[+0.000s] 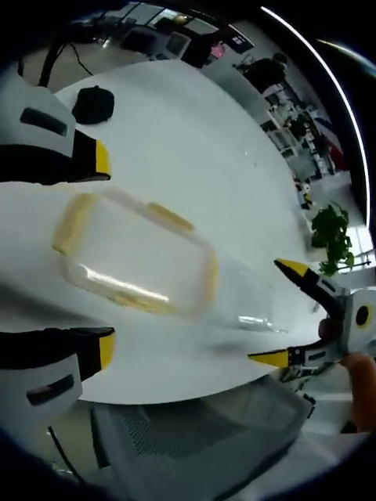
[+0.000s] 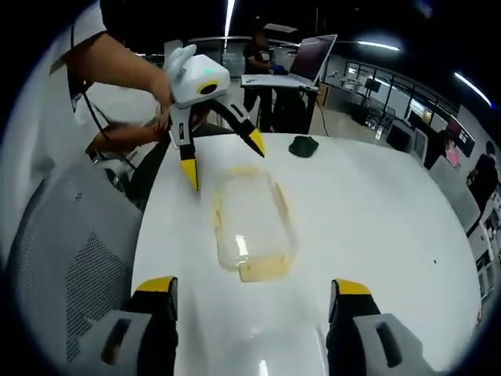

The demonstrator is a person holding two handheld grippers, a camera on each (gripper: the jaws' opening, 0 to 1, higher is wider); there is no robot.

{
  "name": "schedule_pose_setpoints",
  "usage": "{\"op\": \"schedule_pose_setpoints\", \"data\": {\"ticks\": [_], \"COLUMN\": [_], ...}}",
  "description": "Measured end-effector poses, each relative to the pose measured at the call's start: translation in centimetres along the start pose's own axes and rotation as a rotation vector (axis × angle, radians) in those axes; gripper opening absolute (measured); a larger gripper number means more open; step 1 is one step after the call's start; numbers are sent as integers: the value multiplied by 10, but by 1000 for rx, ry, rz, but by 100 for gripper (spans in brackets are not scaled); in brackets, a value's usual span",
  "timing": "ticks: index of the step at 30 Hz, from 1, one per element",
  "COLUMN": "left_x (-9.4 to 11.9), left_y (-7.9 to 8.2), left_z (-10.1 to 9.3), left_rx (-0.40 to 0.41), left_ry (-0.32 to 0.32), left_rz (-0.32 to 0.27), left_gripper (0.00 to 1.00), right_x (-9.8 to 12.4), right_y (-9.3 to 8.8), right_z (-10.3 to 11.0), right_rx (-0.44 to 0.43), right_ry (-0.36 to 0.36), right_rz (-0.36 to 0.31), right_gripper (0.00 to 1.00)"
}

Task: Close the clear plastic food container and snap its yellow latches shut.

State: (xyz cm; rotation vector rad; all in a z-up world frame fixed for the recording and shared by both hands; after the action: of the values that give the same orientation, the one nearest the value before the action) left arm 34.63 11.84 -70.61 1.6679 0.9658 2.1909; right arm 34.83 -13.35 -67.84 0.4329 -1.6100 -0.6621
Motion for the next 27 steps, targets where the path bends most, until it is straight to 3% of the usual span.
{"op": "schedule_pose_setpoints", "data": {"ticks": [14,20,22,27], "left_x": [-6,-9,-11,-11], "left_y": [-11,-13,-13,-13], "left_z": [25,33,35,36], "left_rx": [-142,-188,-192,-225], "left_ry": [-52,-105,-122,-159], "left_rz": [81,101,103,117], "left_gripper": [69,66,67,66], "right_x": [-35,-49,-53,-59], "right_y": [20,17,12,10], "right_z": [-13,-15,-16,-16], "right_rx": [71,110,133,124], "right_ry": [76,106,110,127], "right_rz": [74,126,178,192], "right_gripper": [74,72,70,69]}}
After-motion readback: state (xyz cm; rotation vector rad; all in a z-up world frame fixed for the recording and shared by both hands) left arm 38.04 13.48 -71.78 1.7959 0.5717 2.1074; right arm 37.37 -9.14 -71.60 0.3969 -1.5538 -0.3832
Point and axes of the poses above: the point that each gripper's makers call its tool centre point, and the gripper's own axes: x roughly backward along the fingers, z roughly to its left, y roughly out of its top, the point moved 8 cm from there along x, roughly backward along the fingers
